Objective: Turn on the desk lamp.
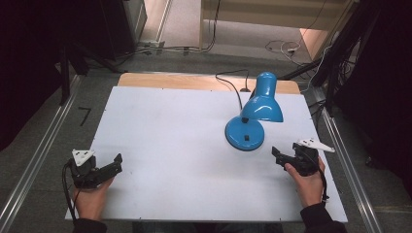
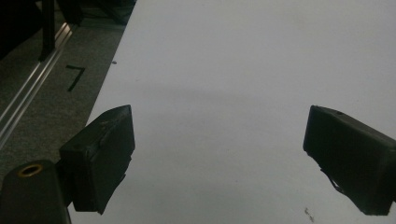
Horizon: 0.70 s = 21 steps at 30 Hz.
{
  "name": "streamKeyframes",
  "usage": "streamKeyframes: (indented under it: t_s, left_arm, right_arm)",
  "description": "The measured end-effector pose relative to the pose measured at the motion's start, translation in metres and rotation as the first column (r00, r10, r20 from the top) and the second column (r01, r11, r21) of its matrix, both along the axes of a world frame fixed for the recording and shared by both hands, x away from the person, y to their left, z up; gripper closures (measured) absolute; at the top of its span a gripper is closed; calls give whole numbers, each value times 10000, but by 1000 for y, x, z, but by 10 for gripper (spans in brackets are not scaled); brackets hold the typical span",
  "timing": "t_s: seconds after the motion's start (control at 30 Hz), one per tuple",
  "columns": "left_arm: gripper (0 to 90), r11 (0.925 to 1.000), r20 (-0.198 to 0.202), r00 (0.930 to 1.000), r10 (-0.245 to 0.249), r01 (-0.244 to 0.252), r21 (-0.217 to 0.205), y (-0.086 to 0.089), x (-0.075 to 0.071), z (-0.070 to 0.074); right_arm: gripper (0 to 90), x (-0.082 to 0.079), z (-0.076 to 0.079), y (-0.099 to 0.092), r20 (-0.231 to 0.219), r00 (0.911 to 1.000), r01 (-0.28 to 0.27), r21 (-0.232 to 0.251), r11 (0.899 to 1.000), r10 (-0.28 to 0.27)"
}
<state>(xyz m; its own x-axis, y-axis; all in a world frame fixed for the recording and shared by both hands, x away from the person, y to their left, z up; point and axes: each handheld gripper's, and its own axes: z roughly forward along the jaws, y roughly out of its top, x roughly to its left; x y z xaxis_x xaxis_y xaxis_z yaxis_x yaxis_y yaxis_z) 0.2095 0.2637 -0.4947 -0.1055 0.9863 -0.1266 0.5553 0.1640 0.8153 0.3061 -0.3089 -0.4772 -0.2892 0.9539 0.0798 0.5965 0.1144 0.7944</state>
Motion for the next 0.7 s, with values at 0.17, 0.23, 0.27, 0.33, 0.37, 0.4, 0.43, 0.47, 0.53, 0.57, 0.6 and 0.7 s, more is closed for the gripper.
streamKeyframes:
  t_s: [0.17,0.23,0.27,0.33,0.37,0.4,0.43,0.47,0.53,0.57,0.6,0.7]
  left_arm:
    - [97,10000,-11,10000,-6,6,7,0,0,0]
    - [97,10000,-11,10000,7,-7,-13,0,0,0]
    - [97,10000,-16,10000,14,-14,-13,0,0,0]
    - [97,10000,-9,10000,15,-15,-11,0,0,0]
    - [97,10000,-2,10000,-1,1,-1,0,0,0]
    - [97,10000,-6,10000,-6,6,-2,0,0,0]
    - [97,10000,-41,10000,-9,9,12,0,0,0]
    - [97,10000,-38,10000,-12,12,11,0,0,0]
    - [97,10000,-39,10000,-18,18,16,0,0,0]
    - [97,10000,-16,10000,-13,13,9,0,0,0]
    - [97,10000,-7,10000,10,-10,-2,0,0,0]
    - [97,10000,-31,10000,29,-29,3,1,0,-1]
  right_arm:
    - [137,4,0,5,4,9999,-143,2,9999,143]
    - [138,6,0,8,20,9998,-208,-17,9998,208]
    - [138,6,0,8,20,9998,-208,-17,9998,208]
    - [138,8,-1,11,-18,9996,-292,-32,9996,292]
    - [138,9,-1,15,-25,9994,-353,-67,9994,352]
    - [138,9,-1,15,-25,9994,-353,-67,9994,352]
    - [138,11,-1,19,-42,9991,-412,-80,9991,411]
    - [138,12,-1,21,9,9990,-446,-90,9990,446]
    - [138,15,-1,24,-8,9986,-528,-106,9985,528]
    - [139,16,-1,26,-9,9987,-516,-125,9986,516]
    - [139,17,-1,27,-12,9984,-557,-103,9984,557]
    - [139,20,-3,31,-54,9980,-625,-135,9980,624]
